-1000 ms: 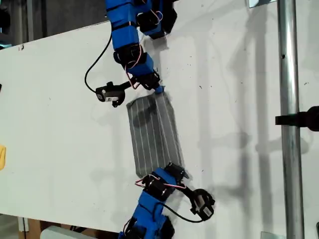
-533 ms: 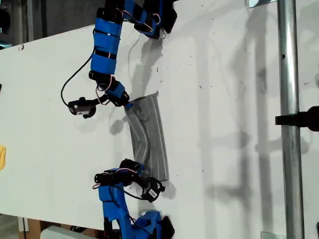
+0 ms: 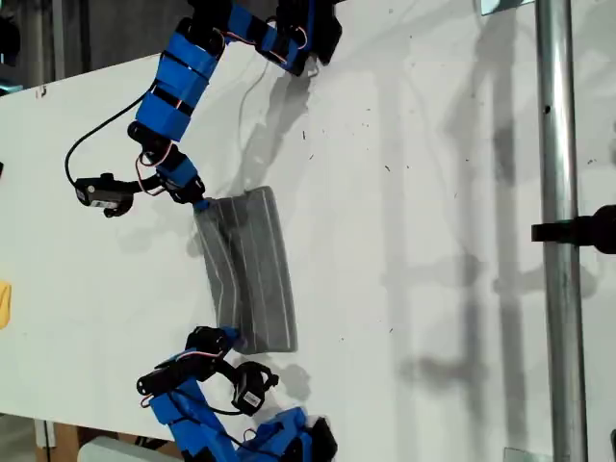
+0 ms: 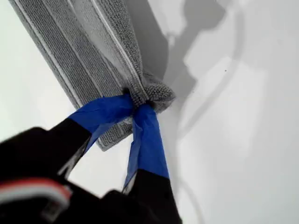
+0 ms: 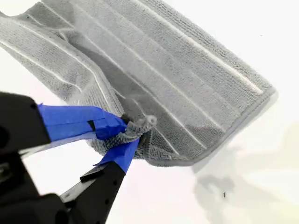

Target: Grasp corners of a towel and fold twice.

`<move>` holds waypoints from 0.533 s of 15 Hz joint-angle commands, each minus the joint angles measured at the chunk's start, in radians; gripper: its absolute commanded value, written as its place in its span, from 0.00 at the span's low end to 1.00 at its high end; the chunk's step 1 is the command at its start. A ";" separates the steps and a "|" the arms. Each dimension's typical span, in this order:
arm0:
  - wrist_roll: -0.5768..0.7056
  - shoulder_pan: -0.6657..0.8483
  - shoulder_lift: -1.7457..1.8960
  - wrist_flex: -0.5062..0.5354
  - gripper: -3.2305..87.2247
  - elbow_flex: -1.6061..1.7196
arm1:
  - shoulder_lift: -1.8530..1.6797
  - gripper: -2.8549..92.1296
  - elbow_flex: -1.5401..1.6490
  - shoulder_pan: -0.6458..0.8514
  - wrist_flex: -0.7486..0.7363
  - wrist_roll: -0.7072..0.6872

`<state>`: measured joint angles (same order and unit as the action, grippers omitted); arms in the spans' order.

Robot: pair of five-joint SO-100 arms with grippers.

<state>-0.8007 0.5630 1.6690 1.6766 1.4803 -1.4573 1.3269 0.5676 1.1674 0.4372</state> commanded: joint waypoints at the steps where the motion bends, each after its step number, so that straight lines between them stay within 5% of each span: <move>1: -0.032 -0.071 0.018 0.005 0.01 0.011 | -0.086 0.03 0.012 -0.046 -0.002 0.006; 8: -0.279 -0.284 -0.011 -0.163 0.01 0.305 | -0.064 0.03 0.264 -0.187 -0.051 0.153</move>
<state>-1.0508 0.3037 1.6552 1.5662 1.7395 -1.4634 1.5846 0.3866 1.1505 0.5691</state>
